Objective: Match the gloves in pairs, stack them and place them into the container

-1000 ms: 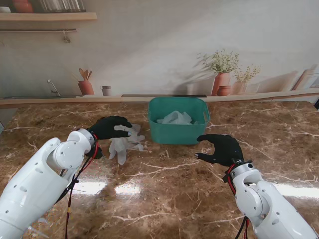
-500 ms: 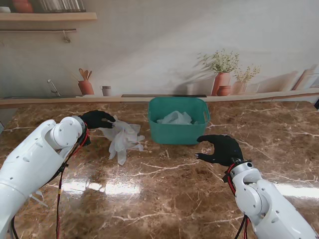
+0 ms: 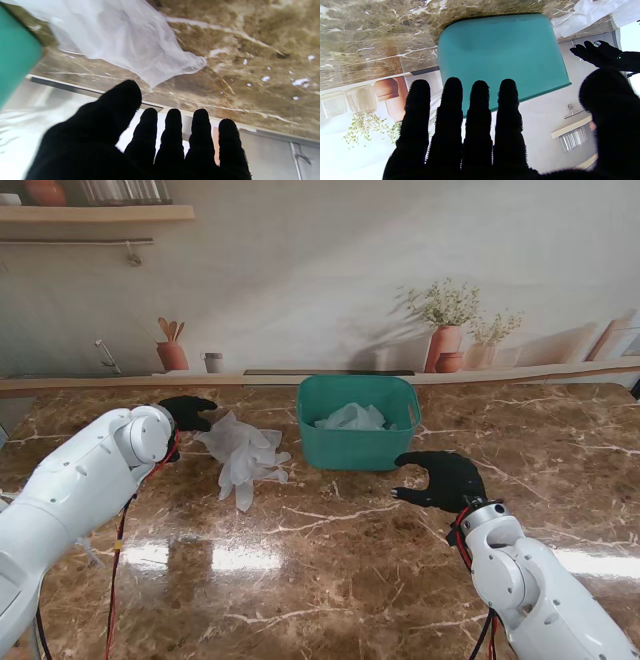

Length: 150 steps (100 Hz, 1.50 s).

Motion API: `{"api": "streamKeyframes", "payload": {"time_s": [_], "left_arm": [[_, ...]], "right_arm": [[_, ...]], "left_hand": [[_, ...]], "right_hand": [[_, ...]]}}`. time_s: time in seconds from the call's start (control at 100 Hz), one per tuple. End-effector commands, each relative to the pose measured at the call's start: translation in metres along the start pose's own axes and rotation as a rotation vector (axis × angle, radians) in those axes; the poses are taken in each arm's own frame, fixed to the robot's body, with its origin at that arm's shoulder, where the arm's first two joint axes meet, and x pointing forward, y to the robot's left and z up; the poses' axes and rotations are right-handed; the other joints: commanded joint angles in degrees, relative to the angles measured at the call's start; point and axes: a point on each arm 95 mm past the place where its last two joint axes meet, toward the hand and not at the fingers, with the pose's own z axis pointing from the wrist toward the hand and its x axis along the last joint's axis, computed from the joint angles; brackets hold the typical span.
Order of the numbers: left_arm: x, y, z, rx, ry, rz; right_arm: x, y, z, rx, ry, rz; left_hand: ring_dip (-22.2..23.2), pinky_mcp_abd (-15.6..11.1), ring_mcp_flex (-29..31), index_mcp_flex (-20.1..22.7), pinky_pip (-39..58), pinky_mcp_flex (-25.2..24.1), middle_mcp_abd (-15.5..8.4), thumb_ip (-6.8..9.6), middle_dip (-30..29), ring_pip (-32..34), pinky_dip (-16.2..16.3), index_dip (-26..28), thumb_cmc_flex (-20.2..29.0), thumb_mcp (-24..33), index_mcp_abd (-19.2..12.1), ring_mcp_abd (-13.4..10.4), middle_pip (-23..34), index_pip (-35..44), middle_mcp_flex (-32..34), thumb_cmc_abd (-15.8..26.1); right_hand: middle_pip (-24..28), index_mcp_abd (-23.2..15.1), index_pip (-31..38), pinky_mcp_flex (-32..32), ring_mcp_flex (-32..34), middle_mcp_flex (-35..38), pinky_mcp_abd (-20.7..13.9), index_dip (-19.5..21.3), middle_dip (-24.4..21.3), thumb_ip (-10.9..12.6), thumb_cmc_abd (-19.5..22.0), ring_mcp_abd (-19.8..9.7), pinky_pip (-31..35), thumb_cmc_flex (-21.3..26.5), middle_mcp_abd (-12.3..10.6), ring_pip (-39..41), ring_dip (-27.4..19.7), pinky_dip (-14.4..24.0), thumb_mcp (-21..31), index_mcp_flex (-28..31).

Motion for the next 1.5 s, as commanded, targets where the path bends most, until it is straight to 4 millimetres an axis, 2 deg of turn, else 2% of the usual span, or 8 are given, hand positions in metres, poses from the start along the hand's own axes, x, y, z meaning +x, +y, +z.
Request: {"api": "streamKeyframes", "payload": {"time_s": [0.0,0.31,0.5,0.73,0.92,1.05,1.18,1.49], "left_arm": [[0.008,-0.001,0.005,0.026,-0.020,0.020],[0.011,0.015,0.021,0.055,-0.158,0.065],[0.014,0.020,0.028,0.059,-0.187,0.066],[0.019,0.032,0.031,0.038,-0.237,0.085],[0.018,0.039,0.030,0.029,-0.277,0.076],[0.018,0.043,0.030,0.016,-0.291,0.104],[0.016,0.048,0.029,0.002,-0.297,0.128],[0.012,0.061,0.027,0.029,-0.280,0.031]], "right_arm": [[-0.001,-0.005,-0.003,0.029,-0.012,0.005],[-0.001,-0.008,-0.003,0.043,-0.008,0.021],[-0.002,-0.009,-0.003,0.064,-0.004,0.027],[-0.004,-0.009,-0.002,0.060,-0.004,0.034],[-0.005,-0.010,-0.004,0.076,-0.009,0.037],[-0.006,-0.010,-0.004,0.075,-0.011,0.038],[-0.006,-0.011,-0.004,0.075,-0.009,0.041],[-0.007,-0.012,-0.004,0.084,-0.010,0.047]], "left_hand": [[3.53,1.99,2.07,0.10,2.98,-1.21,0.69,-0.46,1.73,3.49,2.59,-0.06,-2.79,-1.42,1.62,2.65,2.40,0.85,2.41,-1.63],[23.21,3.43,1.43,2.90,4.90,-1.42,1.37,-0.47,22.20,16.58,5.28,7.30,-7.79,-14.18,2.17,7.03,12.73,13.89,5.42,-2.62],[25.84,4.00,0.56,5.03,5.45,-1.59,0.48,0.16,27.38,18.01,5.38,11.37,-6.71,-19.79,-0.31,7.09,14.31,20.84,4.87,-2.30],[26.47,4.58,0.54,0.58,9.23,-1.70,1.90,-0.17,28.65,19.53,7.17,17.11,-5.76,-11.91,0.28,7.34,15.56,27.53,3.39,-4.15],[24.58,5.10,0.76,-2.31,11.69,-1.80,1.69,-0.52,27.51,19.08,7.15,20.00,-5.84,-8.69,0.18,7.41,15.76,31.99,2.86,-4.79],[23.91,5.55,1.11,-1.97,15.11,-2.05,1.81,-0.90,27.18,19.48,7.78,31.01,-4.62,-3.73,-2.30,7.48,16.29,44.07,3.15,-6.62],[22.94,6.04,2.04,2.80,17.57,-1.28,0.67,-5.58,25.79,19.17,8.27,41.78,3.42,-7.44,-6.67,7.54,15.61,56.23,4.11,-11.45],[14.35,6.73,16.30,8.62,23.85,5.46,-0.77,-5.16,5.68,15.65,9.72,56.94,7.33,-2.96,-14.67,5.70,6.77,62.79,19.68,-8.75]], "right_hand": [[0.10,0.13,0.54,0.20,1.38,0.43,0.30,0.01,0.11,2.17,0.28,0.24,1.29,1.01,0.17,0.33,0.80,0.03,-0.85,0.31],[0.08,-0.24,0.89,0.31,1.45,0.45,0.66,0.13,0.20,2.21,0.93,0.36,1.99,1.46,0.15,0.38,0.97,0.50,-1.44,0.80],[0.17,-0.29,1.04,0.30,1.55,0.71,0.69,0.18,0.28,2.25,1.11,0.32,2.17,1.74,0.14,0.45,1.10,0.70,-1.67,0.98],[1.00,-0.57,1.53,1.01,2.82,2.63,1.02,0.31,0.74,2.29,0.87,0.41,2.76,2.34,0.09,1.05,1.44,0.94,-1.81,1.78],[1.07,-0.70,1.59,1.04,2.92,2.95,1.04,0.29,0.97,2.29,0.89,0.50,2.96,2.76,0.05,1.12,1.59,1.03,-2.08,1.84],[1.06,-0.73,1.61,1.02,2.97,3.01,1.11,0.26,1.08,2.29,0.94,0.44,3.08,3.04,0.06,1.16,1.67,1.09,-2.25,1.83],[1.04,-0.80,1.61,1.05,3.01,3.05,1.15,0.23,1.15,2.30,1.20,0.40,3.16,3.23,0.02,1.17,1.72,1.13,-2.38,1.80],[1.07,-0.88,1.60,1.07,3.12,3.22,1.19,0.16,1.29,2.34,2.18,0.45,3.27,3.49,0.08,1.20,1.82,1.19,-2.97,1.75]]}}
